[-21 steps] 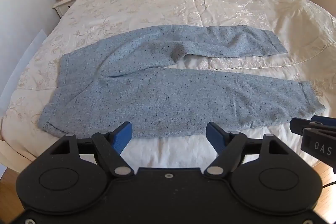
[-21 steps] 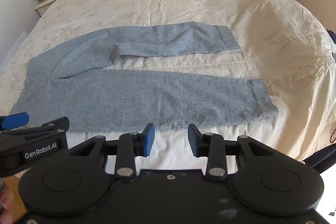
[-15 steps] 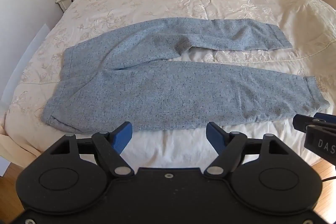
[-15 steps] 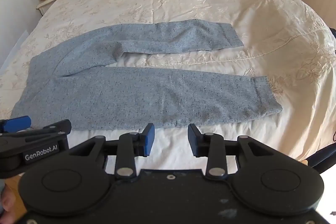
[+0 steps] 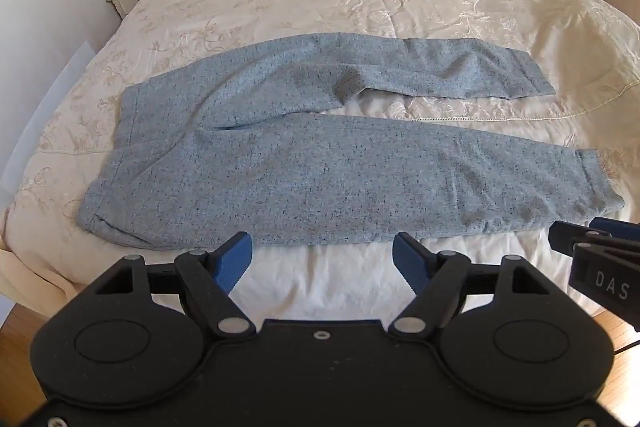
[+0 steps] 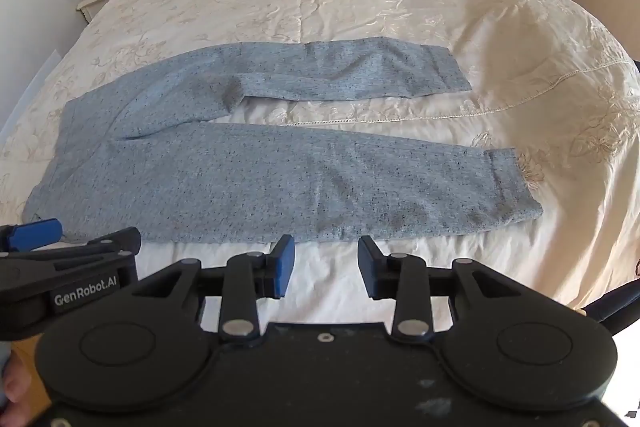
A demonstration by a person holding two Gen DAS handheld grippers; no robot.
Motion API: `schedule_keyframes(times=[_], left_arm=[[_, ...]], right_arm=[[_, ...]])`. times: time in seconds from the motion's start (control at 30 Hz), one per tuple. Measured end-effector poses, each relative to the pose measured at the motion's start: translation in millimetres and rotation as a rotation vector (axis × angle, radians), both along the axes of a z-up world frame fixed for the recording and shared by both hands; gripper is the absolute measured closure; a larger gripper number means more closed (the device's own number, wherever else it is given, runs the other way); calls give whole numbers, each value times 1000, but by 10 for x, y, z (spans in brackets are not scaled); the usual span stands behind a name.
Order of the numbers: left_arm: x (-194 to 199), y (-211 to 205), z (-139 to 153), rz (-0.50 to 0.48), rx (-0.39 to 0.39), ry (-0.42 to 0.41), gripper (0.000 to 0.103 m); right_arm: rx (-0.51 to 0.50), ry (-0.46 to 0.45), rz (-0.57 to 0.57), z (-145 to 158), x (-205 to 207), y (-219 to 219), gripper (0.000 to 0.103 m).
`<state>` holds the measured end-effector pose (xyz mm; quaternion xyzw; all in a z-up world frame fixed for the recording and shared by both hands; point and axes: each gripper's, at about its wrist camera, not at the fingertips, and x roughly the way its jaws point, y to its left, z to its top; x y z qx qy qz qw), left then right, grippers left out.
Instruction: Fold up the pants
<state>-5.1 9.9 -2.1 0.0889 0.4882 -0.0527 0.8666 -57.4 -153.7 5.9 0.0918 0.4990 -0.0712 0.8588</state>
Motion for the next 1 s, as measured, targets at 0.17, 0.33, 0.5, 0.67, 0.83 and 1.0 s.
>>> schedule_keyframes(times=[0.17,0.33,0.5,0.67,0.83,1.0], left_arm=[[-5,18,-26,7,-5,5,24],[-11,15,-36,8,-6,8,24],[-11,13,-36,9,-6,7,24],[-12,13,-36,9,-7,7,24],[-9,15,-36,9,-6,9,24],[-8,-6,-42,9,-4,13,24]], right_arm=[[4,2,4,4,8,-6,66],[5,1,9,-6,-3,1,66],[5,1,15,-20,-1,5,66],[4,0,16,-19,-5,10,66],[4,1,15,-22,-7,16,66],[4,2,16,-22,-1,18,66]])
